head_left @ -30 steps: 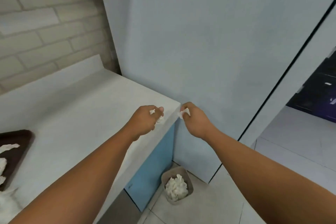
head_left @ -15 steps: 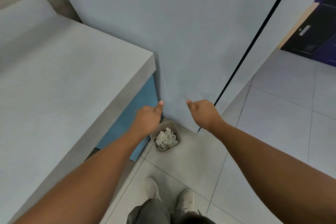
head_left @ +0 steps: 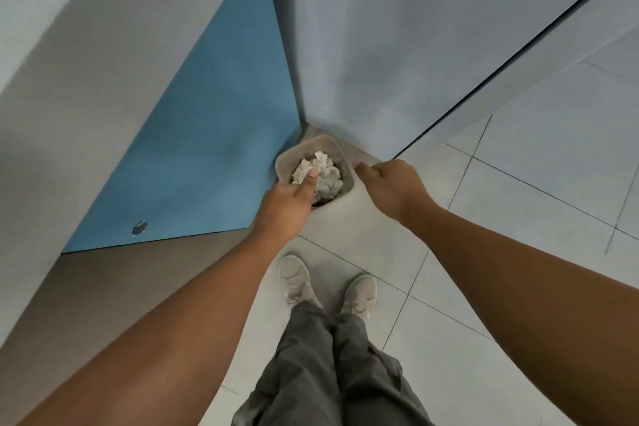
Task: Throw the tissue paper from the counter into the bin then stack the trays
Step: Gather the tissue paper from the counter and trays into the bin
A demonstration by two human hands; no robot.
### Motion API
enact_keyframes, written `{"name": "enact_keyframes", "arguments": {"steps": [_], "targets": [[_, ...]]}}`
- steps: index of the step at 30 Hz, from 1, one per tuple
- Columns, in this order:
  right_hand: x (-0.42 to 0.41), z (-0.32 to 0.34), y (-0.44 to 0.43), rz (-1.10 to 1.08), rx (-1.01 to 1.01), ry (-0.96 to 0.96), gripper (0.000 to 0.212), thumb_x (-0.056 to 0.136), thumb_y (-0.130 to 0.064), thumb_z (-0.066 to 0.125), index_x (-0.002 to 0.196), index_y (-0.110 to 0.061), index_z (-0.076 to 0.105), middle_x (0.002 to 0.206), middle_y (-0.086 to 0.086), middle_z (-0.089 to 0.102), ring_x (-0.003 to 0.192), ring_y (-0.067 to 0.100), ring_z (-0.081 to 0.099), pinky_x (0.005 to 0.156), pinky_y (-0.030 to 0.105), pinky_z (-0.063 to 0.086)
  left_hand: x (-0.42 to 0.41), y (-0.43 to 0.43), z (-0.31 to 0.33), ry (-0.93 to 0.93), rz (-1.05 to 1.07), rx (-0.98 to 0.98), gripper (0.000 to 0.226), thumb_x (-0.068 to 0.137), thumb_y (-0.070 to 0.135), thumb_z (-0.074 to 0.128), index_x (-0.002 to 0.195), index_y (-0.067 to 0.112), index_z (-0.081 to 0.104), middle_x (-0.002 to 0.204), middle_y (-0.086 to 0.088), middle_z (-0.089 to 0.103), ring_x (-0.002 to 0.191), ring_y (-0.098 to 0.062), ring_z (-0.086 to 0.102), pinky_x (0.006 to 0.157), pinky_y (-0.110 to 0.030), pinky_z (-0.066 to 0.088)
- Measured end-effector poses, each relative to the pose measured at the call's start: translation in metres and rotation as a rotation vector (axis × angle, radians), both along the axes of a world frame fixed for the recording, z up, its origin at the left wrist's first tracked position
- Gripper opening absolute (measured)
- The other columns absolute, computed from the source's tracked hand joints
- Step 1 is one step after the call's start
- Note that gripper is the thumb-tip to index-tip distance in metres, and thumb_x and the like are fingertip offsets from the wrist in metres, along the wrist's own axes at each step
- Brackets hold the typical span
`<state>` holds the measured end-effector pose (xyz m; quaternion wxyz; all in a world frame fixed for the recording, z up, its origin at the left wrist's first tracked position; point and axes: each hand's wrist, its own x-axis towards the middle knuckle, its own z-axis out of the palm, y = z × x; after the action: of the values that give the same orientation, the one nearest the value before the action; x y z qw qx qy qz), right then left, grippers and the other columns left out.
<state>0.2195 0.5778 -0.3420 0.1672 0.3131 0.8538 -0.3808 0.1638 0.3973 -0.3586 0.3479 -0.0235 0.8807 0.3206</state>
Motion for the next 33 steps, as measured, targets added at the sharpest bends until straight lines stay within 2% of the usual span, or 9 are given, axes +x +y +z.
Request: {"name": "enact_keyframes", "arguments": {"steps": [1,3,6,12,17,19,26,29,33], "targets": [[0.000,-0.018,0.000,-0.027,-0.035,-0.020,0.060,0.097,-0.051,0.042,0.050,-0.015,0.037,0.052,0.002,0.041,0.053,0.020,0.040,0.055,0.032,0.032,-0.005,0.002,-0.017,-0.024,-0.001,-0.021,0.068,0.094,0.069,0.032,0.065,0.012,0.056,0.096,-0.020,0.066,0.091,-0.036,0.061,0.074,-0.034,0.044],[0.003,-0.057,0.004,-0.096,-0.145,-0.061,0.049,0.096,-0.041,0.041,0.057,-0.013,0.048,0.060,0.003,0.049,0.060,0.023,0.043,0.056,0.032,0.035,-0.015,0.007,-0.052,-0.086,0.019,-0.046,0.062,0.095,0.066,0.027,0.092,0.018,0.067,0.111,-0.017,0.064,0.102,-0.034,0.059,0.091,-0.041,0.048],[0.010,-0.111,0.009,-0.212,-0.246,-0.108,0.027,0.085,-0.027,0.037,0.065,-0.015,0.051,0.065,0.002,0.048,0.060,0.021,0.040,0.053,0.028,0.029,-0.029,0.013,-0.102,-0.227,0.100,-0.065,0.056,0.098,0.049,0.022,0.123,0.012,0.057,0.130,-0.024,0.056,0.121,-0.038,0.053,0.105,-0.050,0.043],[0.036,-0.189,0.010,-0.037,-0.135,-0.184,0.030,0.098,-0.011,0.035,0.110,-0.012,0.062,0.103,0.004,0.057,0.092,0.020,0.052,0.079,0.027,0.039,-0.053,0.011,-0.190,-0.102,-0.245,-0.156,0.033,0.099,0.020,0.043,0.129,0.009,0.051,0.127,-0.018,0.057,0.109,-0.032,0.057,0.080,-0.032,0.045],[0.037,-0.222,0.003,0.000,-0.088,-0.127,0.033,0.094,-0.005,0.039,0.115,-0.020,0.059,0.107,-0.003,0.061,0.089,0.017,0.056,0.067,0.022,0.041,-0.061,0.011,-0.222,-0.077,-0.448,-0.182,0.073,0.093,0.017,0.058,0.155,0.024,0.019,0.142,-0.015,0.048,0.120,-0.034,0.054,0.091,-0.035,0.046],[0.028,-0.229,-0.002,0.001,-0.053,-0.096,0.025,0.096,-0.011,0.046,0.113,-0.022,0.060,0.104,0.000,0.065,0.084,0.019,0.058,0.061,0.021,0.041,-0.062,0.008,-0.228,-0.060,-0.461,-0.212,0.080,0.091,0.014,0.056,0.156,0.028,0.012,0.142,-0.013,0.049,0.117,-0.035,0.056,0.090,-0.038,0.049],[-0.024,-0.235,-0.027,0.013,-0.073,-0.057,0.029,0.096,-0.016,0.053,0.124,-0.018,0.060,0.115,0.011,0.066,0.107,0.030,0.059,0.078,0.021,0.037,-0.057,-0.009,-0.234,-0.028,-0.402,-0.206,0.060,0.089,0.014,0.053,0.146,0.024,0.036,0.126,-0.010,0.060,0.112,-0.034,0.058,0.084,-0.035,0.049],[-0.046,-0.250,-0.035,0.050,-0.123,-0.109,0.043,0.093,-0.022,0.057,0.136,-0.021,0.050,0.128,0.011,0.060,0.117,0.031,0.055,0.086,0.024,0.039,-0.056,-0.018,-0.230,-0.018,-0.405,-0.210,0.060,0.092,0.020,0.056,0.148,0.023,0.035,0.135,-0.010,0.056,0.122,-0.032,0.053,0.099,-0.038,0.047],[-0.043,-0.257,-0.042,0.074,-0.045,-0.176,0.069,0.085,-0.029,0.063,0.146,-0.018,0.034,0.141,0.008,0.049,0.124,0.032,0.050,0.098,0.037,0.045,-0.054,-0.029,-0.219,-0.003,-0.437,-0.236,0.060,0.095,0.019,0.052,0.151,0.018,0.029,0.140,-0.013,0.052,0.127,-0.032,0.049,0.100,-0.037,0.042]]}}
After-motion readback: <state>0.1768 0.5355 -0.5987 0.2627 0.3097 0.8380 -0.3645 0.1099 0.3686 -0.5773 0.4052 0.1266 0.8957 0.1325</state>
